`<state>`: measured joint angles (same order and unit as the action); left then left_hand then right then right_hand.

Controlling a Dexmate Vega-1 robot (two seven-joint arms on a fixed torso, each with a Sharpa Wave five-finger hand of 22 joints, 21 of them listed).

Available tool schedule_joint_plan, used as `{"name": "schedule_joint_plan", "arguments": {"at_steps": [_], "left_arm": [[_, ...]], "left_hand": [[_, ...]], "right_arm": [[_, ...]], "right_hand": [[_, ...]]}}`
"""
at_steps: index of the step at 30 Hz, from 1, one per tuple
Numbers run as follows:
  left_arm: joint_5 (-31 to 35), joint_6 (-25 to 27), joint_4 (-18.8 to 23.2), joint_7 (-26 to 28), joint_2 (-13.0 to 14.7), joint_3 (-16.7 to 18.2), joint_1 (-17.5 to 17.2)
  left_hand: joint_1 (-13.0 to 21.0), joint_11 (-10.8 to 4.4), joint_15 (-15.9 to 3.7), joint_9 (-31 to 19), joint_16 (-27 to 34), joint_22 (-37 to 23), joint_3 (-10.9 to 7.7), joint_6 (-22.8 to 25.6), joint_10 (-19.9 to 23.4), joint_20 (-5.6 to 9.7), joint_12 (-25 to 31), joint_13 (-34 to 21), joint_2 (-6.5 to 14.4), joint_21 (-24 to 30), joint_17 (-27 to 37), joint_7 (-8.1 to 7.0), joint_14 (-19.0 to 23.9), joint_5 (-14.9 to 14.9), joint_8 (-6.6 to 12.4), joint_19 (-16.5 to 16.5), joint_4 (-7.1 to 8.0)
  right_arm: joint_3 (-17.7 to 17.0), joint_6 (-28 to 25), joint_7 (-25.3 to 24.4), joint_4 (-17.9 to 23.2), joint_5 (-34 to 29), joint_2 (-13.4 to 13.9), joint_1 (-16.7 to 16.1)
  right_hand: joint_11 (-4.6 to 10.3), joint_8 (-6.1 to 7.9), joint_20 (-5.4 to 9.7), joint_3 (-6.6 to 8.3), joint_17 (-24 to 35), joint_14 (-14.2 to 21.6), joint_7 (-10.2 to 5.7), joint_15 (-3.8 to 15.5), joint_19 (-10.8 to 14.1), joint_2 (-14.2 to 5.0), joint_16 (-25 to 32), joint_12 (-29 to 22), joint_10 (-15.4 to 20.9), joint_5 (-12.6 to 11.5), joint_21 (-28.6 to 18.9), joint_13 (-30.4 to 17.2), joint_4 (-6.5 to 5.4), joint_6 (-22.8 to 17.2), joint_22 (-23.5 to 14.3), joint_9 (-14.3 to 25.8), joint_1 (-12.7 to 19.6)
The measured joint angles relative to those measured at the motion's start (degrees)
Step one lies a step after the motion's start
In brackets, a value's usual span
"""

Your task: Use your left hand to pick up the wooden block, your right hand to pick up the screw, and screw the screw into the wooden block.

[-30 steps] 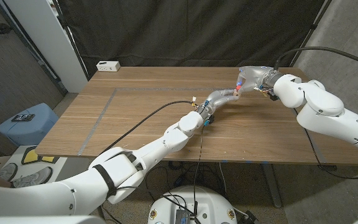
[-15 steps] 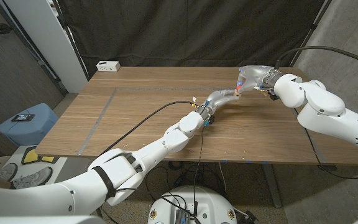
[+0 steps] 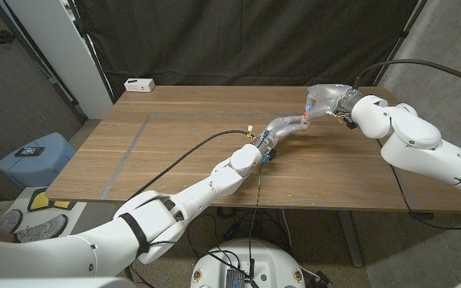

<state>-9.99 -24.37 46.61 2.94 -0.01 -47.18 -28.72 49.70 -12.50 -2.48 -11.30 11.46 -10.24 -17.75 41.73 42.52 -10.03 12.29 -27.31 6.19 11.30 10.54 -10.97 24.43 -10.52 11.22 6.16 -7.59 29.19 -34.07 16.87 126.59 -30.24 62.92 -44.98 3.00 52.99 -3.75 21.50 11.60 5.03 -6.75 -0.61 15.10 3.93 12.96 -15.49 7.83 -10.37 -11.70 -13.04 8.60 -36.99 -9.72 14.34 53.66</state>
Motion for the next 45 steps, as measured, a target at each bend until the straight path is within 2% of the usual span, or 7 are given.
{"name": "schedule_joint_plan", "arguments": {"at_steps": [8, 16, 22, 29, 40, 45], "left_arm": [[-0.2, -0.4, -0.7, -0.3, -0.2, 0.1, 0.3], [-0.4, -0.7, -1.5, -0.6, -0.4, 0.2, 0.5], [-0.4, -0.7, -2.0, -0.6, -0.5, 0.2, 0.7], [-0.6, -1.2, -2.3, -1.2, -0.6, 0.2, 0.8], [-0.7, -1.4, -1.9, -1.3, -0.5, 0.2, 0.8], [-0.6, -1.4, -1.4, -1.2, -0.3, 0.2, 0.7]], "left_hand": [[-0.3, 0.00, 0.00, -0.1, 0.0, 0.0, -0.10, -0.1, 0.0, 0.00, 0.0, 0.0, -0.1, 0.0, 0.0, -0.11, 0.0, 0.0, -0.02, 0.0, 0.09], [-0.8, 0.04, 0.00, -0.1, 0.0, 0.0, -0.13, -0.4, 0.0, 0.00, 0.0, 0.0, -0.1, 0.0, 0.0, -0.20, 0.0, 0.0, -0.05, 0.0, 0.12], [-0.8, 0.10, 0.00, -0.1, 0.0, 0.0, -0.13, -0.8, -0.1, 0.00, 0.0, 0.0, -0.1, 0.0, 0.0, -0.40, 0.0, 0.0, -0.06, 0.0, 0.12], [-1.4, 0.11, 0.00, 0.0, 0.0, 0.0, -0.13, -0.8, -0.1, 0.00, -0.1, 0.0, 0.0, 0.0, 0.0, -0.40, 0.0, 0.0, -0.06, 0.0, 0.12], [-1.6, 0.20, 0.00, 0.1, 0.0, 0.0, -0.16, -0.9, -0.2, 0.00, -0.2, 0.1, -0.3, 0.0, 0.0, -0.94, 0.0, 0.0, -0.06, 0.0, 0.08], [-1.9, 0.20, 0.00, 0.1, 0.0, 0.0, -0.12, -0.9, -0.2, 0.00, -0.2, 0.4, -0.6, 0.0, 0.0, -0.93, 0.0, 0.0, -0.06, 0.0, 0.10]], "right_arm": [[0.8, -0.5, -0.2, -0.6, -0.6, -0.8, 0.7], [1.6, -1.2, -0.2, -1.1, -1.2, -1.6, 1.3], [1.6, -1.7, -0.2, -1.1, -1.5, -1.6, 1.3], [2.2, -2.2, -0.7, -1.4, -1.7, -2.2, 1.6], [2.5, -3.0, -2.3, -1.6, -2.0, -2.8, 1.3], [2.5, -3.1, -3.1, -1.6, -2.0, -3.0, 0.8]], "right_hand": [[-0.13, 0.21, 0.38, -0.41, 0.0, 0.8, 0.31, 0.44, 1.0, -0.14, 0.4, -0.4, 1.3, 0.0, 0.0, 0.0, -0.40, -1.5, 0.0, -0.5, -0.9], [0.17, 0.44, 0.69, -0.72, 0.0, 1.5, 0.69, 0.93, 1.3, 0.23, 0.6, -0.4, 2.2, 0.0, 0.0, 0.1, -0.71, -2.5, 0.0, -1.0, -1.9], [0.67, 0.45, 0.77, -1.23, 0.0, 2.4, 0.90, 1.15, 2.0, -0.27, 0.7, -0.4, 3.1, 0.0, 0.0, 0.3, -1.21, -3.6, 0.0, -1.3, -3.4], [0.27, 0.58, 1.20, -1.52, 0.1, 3.6, 1.26, 1.56, 2.8, -0.48, 0.8, -0.9, 4.6, 0.0, 0.0, 0.3, -1.49, -5.3, 0.0, -1.9, -4.1], [0.28, 0.89, 1.60, -1.62, 0.1, 5.2, 2.78, 2.58, 4.3, -1.07, 1.1, -1.3, 6.6, 0.0, 0.0, 0.3, -1.58, -8.9, 0.0, -2.6, -5.1], [0.07, 0.72, 1.70, -1.92, 0.1, 5.6, 2.84, 2.97, 4.4, -1.00, 1.1, -1.3, 7.0, -0.1, 0.0, 0.5, -1.88, -9.0, 0.0, -3.1, -6.1]]}}
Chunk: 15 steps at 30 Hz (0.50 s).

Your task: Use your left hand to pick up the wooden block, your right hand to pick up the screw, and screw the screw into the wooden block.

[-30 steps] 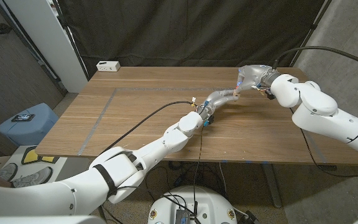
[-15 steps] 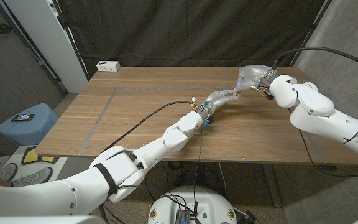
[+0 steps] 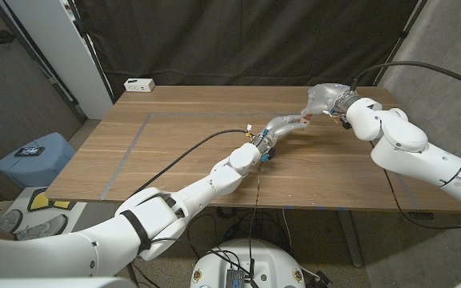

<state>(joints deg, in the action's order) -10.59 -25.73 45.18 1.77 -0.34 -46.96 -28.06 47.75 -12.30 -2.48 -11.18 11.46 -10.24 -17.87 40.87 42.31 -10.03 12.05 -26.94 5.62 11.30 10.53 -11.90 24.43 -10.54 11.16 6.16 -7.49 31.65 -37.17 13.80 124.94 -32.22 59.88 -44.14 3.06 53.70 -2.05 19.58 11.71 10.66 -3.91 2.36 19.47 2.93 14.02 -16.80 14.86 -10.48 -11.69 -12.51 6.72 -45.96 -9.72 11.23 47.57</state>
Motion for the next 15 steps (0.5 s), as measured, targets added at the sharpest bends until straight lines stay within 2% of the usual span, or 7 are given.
{"name": "schedule_joint_plan", "arguments": {"at_steps": [3, 8, 13, 15], "left_arm": [[0.0, 0.0, 0.3, 0.1, 0.1, 0.0, -0.1], [0.1, 0.0, 0.8, 0.4, 0.3, 0.0, -0.3], [0.4, 0.3, 1.3, 0.6, 0.4, 0.0, -0.6], [0.4, 0.4, 1.6, 0.7, 0.5, -0.1, -0.7]], "left_hand": [[0.0, 0.00, 0.00, 0.0, 0.0, 0.0, 0.01, 0.2, 0.0, 0.00, 0.0, 0.0, 0.0, 0.0, 0.0, 0.22, 0.0, 0.0, -0.14, 0.0, -0.01], [0.0, -0.04, -0.14, 0.1, 0.0, 0.0, 0.04, 1.2, 0.1, 0.13, 0.3, 0.0, 0.0, 0.0, -0.1, 0.31, 0.1, 0.1, -0.01, 0.1, -0.02], [-0.4, -0.03, 0.02, 0.1, 0.0, 0.0, 0.00, 2.2, 0.7, 0.32, 0.3, 0.4, -0.4, 0.0, -0.1, 0.32, 0.4, 0.2, 0.52, 0.3, -0.46], [-0.4, 0.00, 0.02, 0.1, 0.0, 0.0, 0.00, 2.2, 0.9, 0.32, 0.3, 0.4, -0.4, 0.0, -0.1, 0.31, 0.4, 0.2, 0.53, 0.3, -0.47]], "right_arm": [[-0.2, 0.1, -0.7, 0.0, 0.2, 0.0, -0.3], [-0.7, 0.7, -1.6, 0.1, 0.8, 0.2, -0.9], [-1.2, 1.4, -2.2, 0.4, 1.3, 0.6, -1.4], [-1.6, 1.7, -2.6, 0.6, 1.7, 0.8, -1.7]], "right_hand": [[-0.01, -1.12, 0.00, -0.35, -0.2, 0.0, -0.22, 0.00, 0.0, -0.01, 0.0, 0.0, 0.0, -0.2, 0.0, 0.0, 0.08, 1.3, 0.0, -0.1, -0.4], [-0.93, -3.60, -0.02, -0.68, -0.3, -0.2, -0.87, -0.24, 0.0, 0.21, -0.3, 1.0, -1.0, -0.2, 0.3, 0.0, 0.21, 5.2, 0.0, -0.4, -1.1], [-1.22, -6.07, -0.53, -0.88, -0.3, -0.9, -1.12, -0.94, -0.5, -0.08, -1.1, 1.8, -2.5, -0.2, 0.5, 0.0, 0.42, 8.6, 0.0, -0.6, -1.4], [-0.91, -6.91, -0.89, -0.88, -0.3, -1.2, -1.40, -1.22, -0.9, -0.08, -1.1, 2.2, -3.0, -0.2, 0.5, 0.0, 0.42, 9.7, 0.0, -0.6, -1.4]]}}
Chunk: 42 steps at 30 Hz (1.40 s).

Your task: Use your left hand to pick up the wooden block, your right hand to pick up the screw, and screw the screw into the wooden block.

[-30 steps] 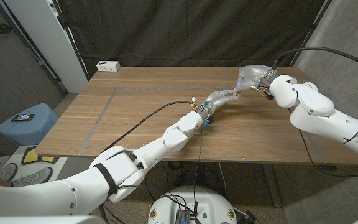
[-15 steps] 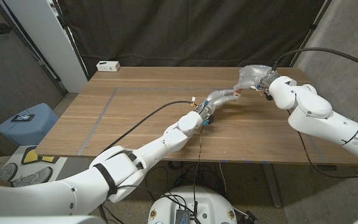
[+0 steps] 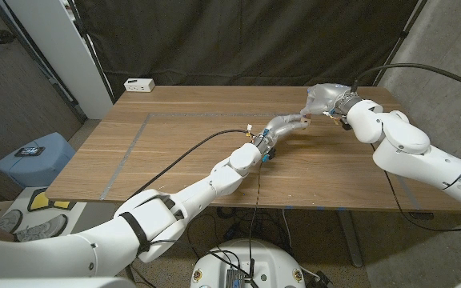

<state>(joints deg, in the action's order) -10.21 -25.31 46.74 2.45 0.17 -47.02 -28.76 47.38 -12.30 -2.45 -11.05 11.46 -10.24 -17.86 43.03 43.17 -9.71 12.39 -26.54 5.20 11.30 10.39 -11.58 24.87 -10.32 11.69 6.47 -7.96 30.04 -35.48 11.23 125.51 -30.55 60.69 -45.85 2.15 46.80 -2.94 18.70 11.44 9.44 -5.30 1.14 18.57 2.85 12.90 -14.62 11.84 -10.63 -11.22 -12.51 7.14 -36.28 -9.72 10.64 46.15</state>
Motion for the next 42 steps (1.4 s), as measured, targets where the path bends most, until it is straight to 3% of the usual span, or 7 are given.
{"name": "schedule_joint_plan", "arguments": {"at_steps": [6, 23, 34, 42], "left_arm": [[0.0, 0.3, 0.5, 0.0, 0.1, 0.0, -0.2], [0.0, 0.4, 0.5, -0.4, 0.2, -0.1, -0.3], [-0.4, 0.2, -0.2, -0.9, 0.0, 0.0, -0.1], [-0.4, 0.0, -0.5, -1.0, 0.0, 0.0, 0.1]], "left_hand": [[0.0, 0.00, 0.00, 0.0, 0.0, 0.0, -0.17, 0.0, 0.0, 0.00, 0.0, 0.3, 0.0, 0.0, 0.0, 0.01, 0.0, 0.0, 0.00, 0.0, -0.19], [1.2, -0.19, -0.31, 0.0, 0.0, 0.0, -0.88, 2.1, 1.0, 0.42, 0.0, 0.5, -1.2, 0.0, 0.0, 0.60, 0.3, -0.3, 0.22, 0.0, -1.18], [1.6, -0.19, -0.31, 0.0, 0.0, 0.0, -0.82, 2.1, 1.0, 0.42, 0.0, 0.8, -0.9, 0.0, 0.0, 0.60, 0.3, -0.3, 0.20, 0.0, -1.24], [1.8, -0.18, -0.31, 0.0, 0.0, 0.0, -0.81, 2.1, 1.0, 0.42, 0.0, 0.8, -1.0, 0.0, 0.0, 0.62, 0.3, -0.3, 0.14, 0.0, -1.25]], "right_arm": [[-0.8, 0.6, -0.5, 0.5, 0.8, 0.6, -0.7], [-2.9, 2.5, 1.6, 2.1, 4.1, 3.6, -1.5], [-3.4, 3.3, 5.6, 2.9, 6.0, 5.6, -0.3], [-2.9, 4.0, 8.7, 3.0, 6.6, 6.3, 1.3]], "right_hand": [[-0.42, -2.54, -0.50, -0.23, -0.3, -0.8, 0.28, -0.74, -0.5, 0.38, -0.7, 0.9, -1.6, 0.0, 0.2, 0.0, 0.23, 3.2, 0.0, 0.0, -0.4], [-0.19, -8.48, -2.29, -0.11, -0.3, -5.8, -1.38, -3.09, -4.4, 0.14, -1.9, 2.8, -7.2, 0.0, 0.7, -0.2, 1.25, 10.4, 0.0, 0.0, -0.6], [-0.35, -11.81, -2.83, 1.00, -0.3, -9.4, -1.77, -3.97, -6.5, -0.59, -2.5, 3.4, -11.5, 0.0, 0.7, -0.1, 2.34, 14.0, 0.0, 0.2, 2.1], [-0.29, -13.13, -2.91, 1.50, -0.3, -10.8, -2.00, -4.20, -7.2, -0.49, -2.5, 3.6, -13.3, 0.0, 0.7, -0.1, 2.85, 15.3, 0.0, 0.2, 4.0]]}}
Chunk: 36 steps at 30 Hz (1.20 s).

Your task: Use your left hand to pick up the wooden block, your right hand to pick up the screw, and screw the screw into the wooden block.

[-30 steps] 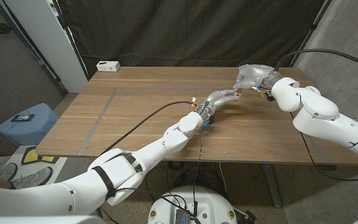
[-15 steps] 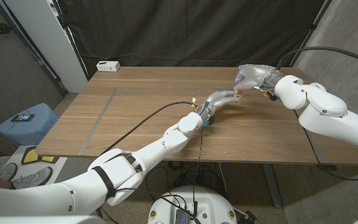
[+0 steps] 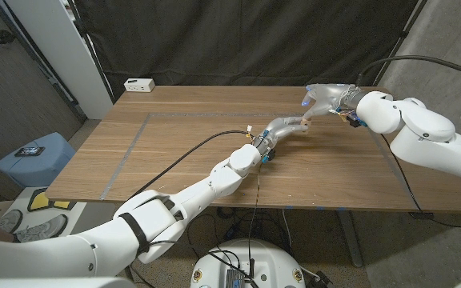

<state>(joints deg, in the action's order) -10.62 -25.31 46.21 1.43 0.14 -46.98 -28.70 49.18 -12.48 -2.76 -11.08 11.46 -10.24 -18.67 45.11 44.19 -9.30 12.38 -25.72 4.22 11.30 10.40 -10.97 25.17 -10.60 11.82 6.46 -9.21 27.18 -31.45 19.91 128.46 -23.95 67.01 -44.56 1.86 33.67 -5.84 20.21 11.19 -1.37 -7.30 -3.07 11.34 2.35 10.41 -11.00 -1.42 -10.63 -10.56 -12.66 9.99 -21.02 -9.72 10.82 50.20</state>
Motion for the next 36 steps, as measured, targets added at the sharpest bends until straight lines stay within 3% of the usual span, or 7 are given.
{"name": "schedule_joint_plan", "arguments": {"at_steps": [11, 21, 36], "left_arm": [[-0.1, -0.6, -0.9, -0.2, -0.3, 0.1, 0.4], [-0.2, -0.8, -1.5, -0.4, -0.4, 0.1, 0.7], [-0.3, -0.8, -1.6, -0.6, -0.5, 0.1, 0.7]], "left_hand": [[0.1, 0.00, 0.00, 0.0, 0.0, 0.0, 0.06, 0.1, 0.0, 0.00, 0.0, 0.0, -0.1, 0.0, 0.1, 0.11, 0.0, 0.0, -0.17, 0.0, -0.06], [0.5, -0.01, 0.00, 0.2, 0.0, 0.0, 0.14, 0.9, 0.6, 0.62, 0.0, 0.0, -0.5, 0.0, 0.0, 0.11, 0.0, 0.1, 0.08, 0.0, -0.14], [1.2, 0.22, 0.00, 0.3, 0.1, 0.0, 0.15, 1.0, 0.9, 0.62, 0.0, 0.0, -0.4, 0.0, 0.0, 0.20, 0.0, 0.1, 0.07, 0.0, -0.15]], "right_arm": [[1.2, 0.3, 2.9, -0.3, -0.8, 0.1, 1.7], [1.8, 0.1, 3.0, -0.9, -2.2, -0.4, 1.9], [1.7, -0.1, 2.2, -1.5, -2.9, -0.7, 1.4]], "right_hand": [[0.18, -0.44, -0.31, 0.72, 0.0, -0.3, -0.33, -0.31, -0.3, -0.45, 0.0, 0.0, -0.4, 0.0, 0.0, 0.0, 0.17, 0.8, 0.0, 0.0, 1.2], [0.30, -0.44, -0.09, 1.12, 0.0, 0.4, -1.50, 0.42, -0.1, -0.27, 0.5, -0.7, -0.2, 0.0, -0.3, 0.0, -0.23, -2.2, 0.0, 0.3, 2.2], [0.58, 0.90, 0.63, 1.12, 0.0, 1.3, -0.88, 1.24, 1.1, -0.17, 0.9, -1.3, 1.1, 0.0, -0.3, 0.0, -0.23, -6.5, 0.0, 0.5, 2.8]]}}
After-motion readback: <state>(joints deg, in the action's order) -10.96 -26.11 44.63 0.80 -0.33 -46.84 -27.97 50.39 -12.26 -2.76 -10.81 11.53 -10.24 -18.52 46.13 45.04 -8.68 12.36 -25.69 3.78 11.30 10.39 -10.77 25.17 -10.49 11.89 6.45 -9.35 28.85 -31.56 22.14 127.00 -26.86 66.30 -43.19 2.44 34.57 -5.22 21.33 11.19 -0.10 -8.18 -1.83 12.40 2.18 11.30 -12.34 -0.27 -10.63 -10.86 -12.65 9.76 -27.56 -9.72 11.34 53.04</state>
